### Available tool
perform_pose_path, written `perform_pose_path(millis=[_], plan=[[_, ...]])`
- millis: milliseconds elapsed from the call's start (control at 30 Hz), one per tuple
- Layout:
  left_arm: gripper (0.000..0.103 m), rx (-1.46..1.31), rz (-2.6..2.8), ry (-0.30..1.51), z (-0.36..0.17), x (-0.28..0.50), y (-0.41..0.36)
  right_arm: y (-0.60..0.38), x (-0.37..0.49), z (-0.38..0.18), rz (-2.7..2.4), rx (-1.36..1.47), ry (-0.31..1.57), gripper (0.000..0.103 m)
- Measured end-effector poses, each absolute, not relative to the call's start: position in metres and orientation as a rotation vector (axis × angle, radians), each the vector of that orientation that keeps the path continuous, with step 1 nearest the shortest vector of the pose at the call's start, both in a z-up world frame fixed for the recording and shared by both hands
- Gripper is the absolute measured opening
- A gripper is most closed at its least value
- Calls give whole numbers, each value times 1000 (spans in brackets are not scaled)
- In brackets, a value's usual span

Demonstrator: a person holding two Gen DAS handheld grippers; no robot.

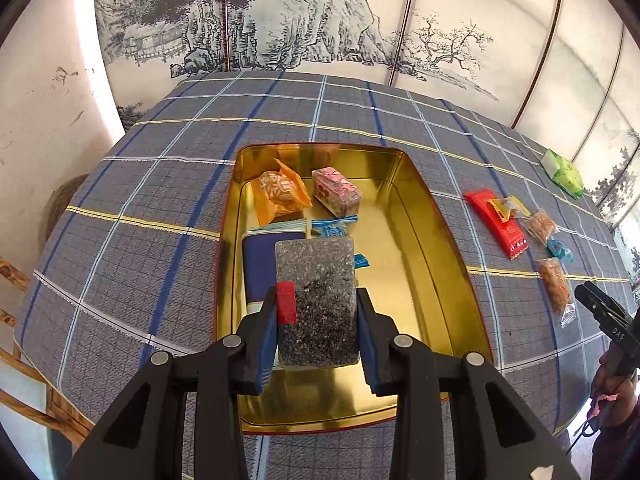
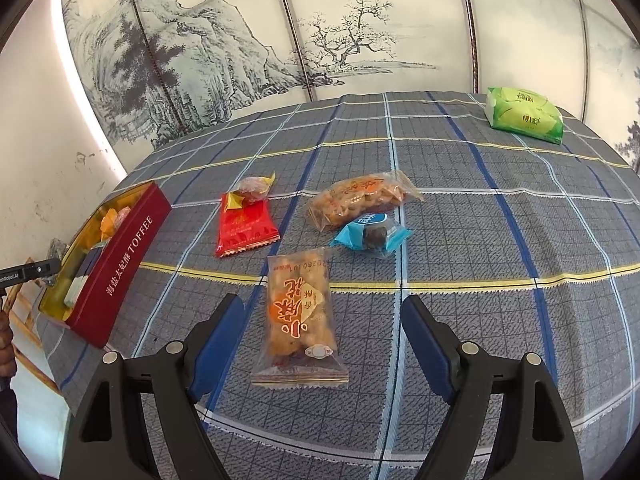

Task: Organize snacks
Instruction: 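Release the grey bar into the tin while the right gripper grasps the orange-printed pastry bag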

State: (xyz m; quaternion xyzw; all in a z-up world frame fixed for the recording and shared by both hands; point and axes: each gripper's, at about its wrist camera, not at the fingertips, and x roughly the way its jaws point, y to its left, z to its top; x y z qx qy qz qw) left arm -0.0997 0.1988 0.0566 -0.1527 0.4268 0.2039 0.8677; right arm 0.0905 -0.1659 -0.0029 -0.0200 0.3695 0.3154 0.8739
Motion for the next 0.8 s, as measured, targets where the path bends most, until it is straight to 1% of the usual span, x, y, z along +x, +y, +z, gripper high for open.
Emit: perform_pose_path(millis=[800], plan=[[31, -332, 456, 920, 34, -100, 220, -163, 88, -7, 661, -41, 784, 84]])
